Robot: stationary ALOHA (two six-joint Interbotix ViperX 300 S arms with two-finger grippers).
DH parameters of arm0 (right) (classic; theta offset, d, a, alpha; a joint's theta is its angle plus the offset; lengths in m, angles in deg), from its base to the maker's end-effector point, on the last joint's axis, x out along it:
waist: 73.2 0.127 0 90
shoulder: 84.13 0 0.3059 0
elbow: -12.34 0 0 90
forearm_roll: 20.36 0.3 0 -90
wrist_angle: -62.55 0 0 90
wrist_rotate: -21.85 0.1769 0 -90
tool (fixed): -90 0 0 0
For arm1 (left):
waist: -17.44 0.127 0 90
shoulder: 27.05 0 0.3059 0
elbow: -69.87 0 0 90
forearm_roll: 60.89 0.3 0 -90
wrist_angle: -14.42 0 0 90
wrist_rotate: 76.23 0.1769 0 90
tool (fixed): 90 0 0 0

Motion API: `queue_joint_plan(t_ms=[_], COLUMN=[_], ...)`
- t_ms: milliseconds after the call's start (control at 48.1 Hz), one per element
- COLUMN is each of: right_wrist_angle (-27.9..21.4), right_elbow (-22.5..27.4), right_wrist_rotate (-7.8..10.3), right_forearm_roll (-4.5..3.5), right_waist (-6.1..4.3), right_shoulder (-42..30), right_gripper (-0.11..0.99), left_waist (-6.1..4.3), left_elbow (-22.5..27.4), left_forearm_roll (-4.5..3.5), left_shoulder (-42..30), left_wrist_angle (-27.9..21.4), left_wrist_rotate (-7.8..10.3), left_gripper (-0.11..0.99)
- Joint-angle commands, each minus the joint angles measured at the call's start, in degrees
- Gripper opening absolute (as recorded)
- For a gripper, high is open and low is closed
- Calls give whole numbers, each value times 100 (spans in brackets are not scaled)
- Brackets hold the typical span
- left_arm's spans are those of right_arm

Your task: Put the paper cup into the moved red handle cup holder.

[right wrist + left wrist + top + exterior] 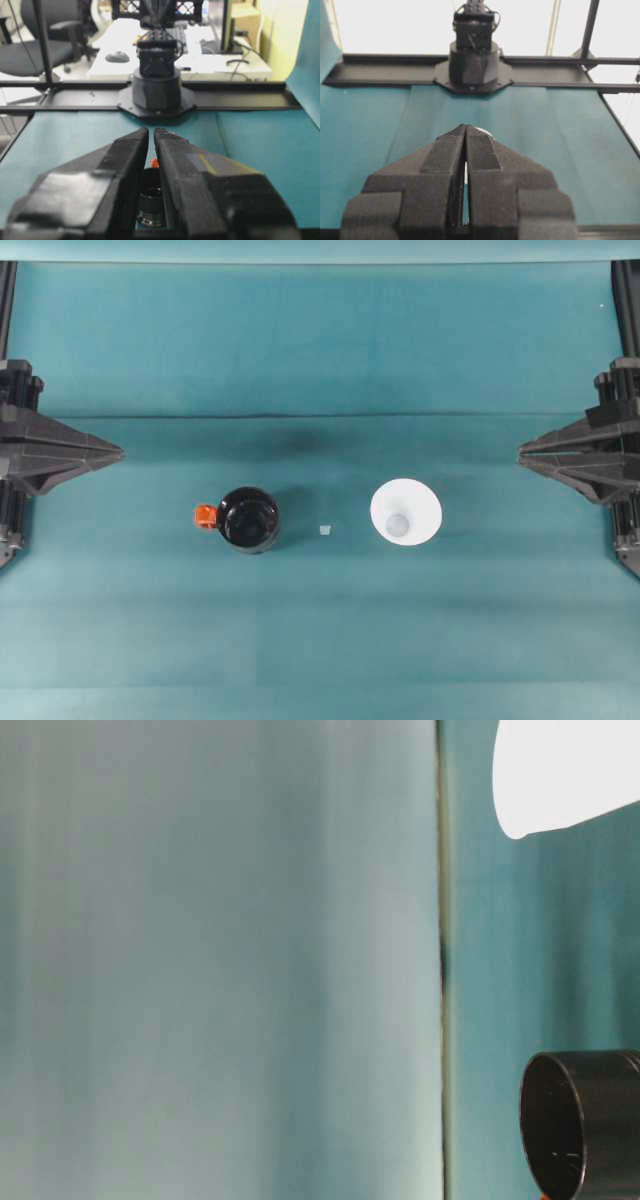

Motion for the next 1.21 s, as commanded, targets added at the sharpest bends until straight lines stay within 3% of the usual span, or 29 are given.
queue_joint_plan(t_ms=[0,104,291,416,623,727,810,935,1184], right_wrist_angle=[44,44,-149,-598,-1670,-2285,-2584,-2892,-2979], right_elbow=[44,88,105,132,202,220,220,220,220], right_wrist_rotate=[0,0,9,53,510,861,1037,1090,1090], right_forearm_roll=[18,88,97,149,176,176,176,167,167], right_waist=[-9,-18,-18,-26,-79,-123,-123,-132,-202], right_shoulder=[-35,-18,53,79,88,88,97,105,132], right_gripper=[0,-6,-11,-11,-11,-11,-11,-11,-11], left_waist=[70,97,132,149,158,158,149,158,158], left_elbow=[123,272,466,703,1213,1362,1450,1556,1714], left_forearm_roll=[62,62,62,62,62,62,62,79,114], left_shoulder=[-176,-264,-360,-642,-1327,-1573,-1758,-2030,-2399], left_wrist_angle=[-97,-360,-826,-1670,-3190,-3612,-3858,-4043,-4412], left_wrist_rotate=[-44,-44,-53,-141,-281,-272,-272,-220,-123], left_gripper=[2,2,2,2,2,2,2,2,2])
